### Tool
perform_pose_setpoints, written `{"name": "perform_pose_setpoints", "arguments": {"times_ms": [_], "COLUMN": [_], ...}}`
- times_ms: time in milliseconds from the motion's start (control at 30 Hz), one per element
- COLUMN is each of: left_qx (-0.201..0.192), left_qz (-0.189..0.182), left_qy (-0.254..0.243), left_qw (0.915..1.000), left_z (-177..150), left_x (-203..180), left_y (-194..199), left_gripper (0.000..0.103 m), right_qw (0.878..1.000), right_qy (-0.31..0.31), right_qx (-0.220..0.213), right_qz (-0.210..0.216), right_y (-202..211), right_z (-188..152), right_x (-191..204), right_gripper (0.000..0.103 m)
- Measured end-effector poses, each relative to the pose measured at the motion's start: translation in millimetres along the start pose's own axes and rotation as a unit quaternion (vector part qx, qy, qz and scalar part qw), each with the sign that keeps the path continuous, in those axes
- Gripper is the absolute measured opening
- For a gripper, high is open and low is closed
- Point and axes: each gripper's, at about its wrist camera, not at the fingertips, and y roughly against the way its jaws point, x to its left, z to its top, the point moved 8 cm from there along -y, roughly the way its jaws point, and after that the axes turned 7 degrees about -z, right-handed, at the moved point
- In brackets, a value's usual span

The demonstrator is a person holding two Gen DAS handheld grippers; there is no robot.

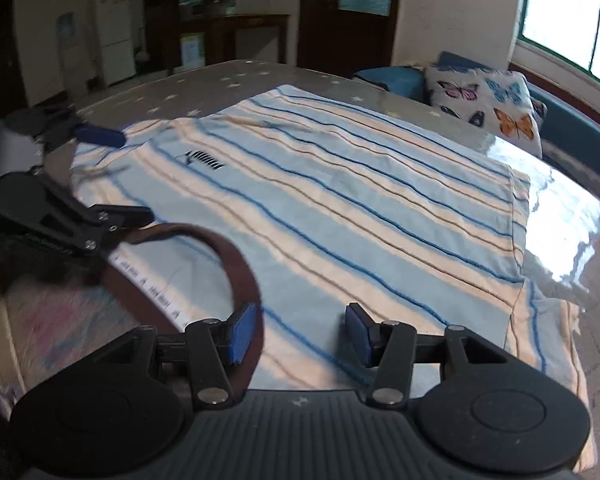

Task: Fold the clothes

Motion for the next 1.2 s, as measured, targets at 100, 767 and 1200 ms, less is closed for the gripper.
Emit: {"name": "perform_pose_setpoints", "arguments": {"times_ms": [100,767,1200], "left_qx": [-0.018,-0.016,-0.039], "left_qz": [0.01,-0.029,-0.04], "left_qy": [0.004,-0.038,-0.016], "left_qw": [0.9998,0.9987,0.9983], "left_z": [17.1,26.1,62.4], "left_x": [2.0,-52.5,-66.5], "left_y": [1.6,-19.3,-24.9], "left_gripper": [0.097,0.097,0.1], "right_qw": [1.0,0.998,0.987], "right_qy": [-0.009,-0.055,-0.15], "right_qx": [-0.021,-0.022,-0.043], "right_qz": [-0.001,0.018,-0.031], "right_y": [2.1,8.9,57.2], "right_z": [9.8,-9.2,-31.5], "right_x": [-2.2,1.9,-60.4], "right_gripper": [0.051,0.055,0.055]}}
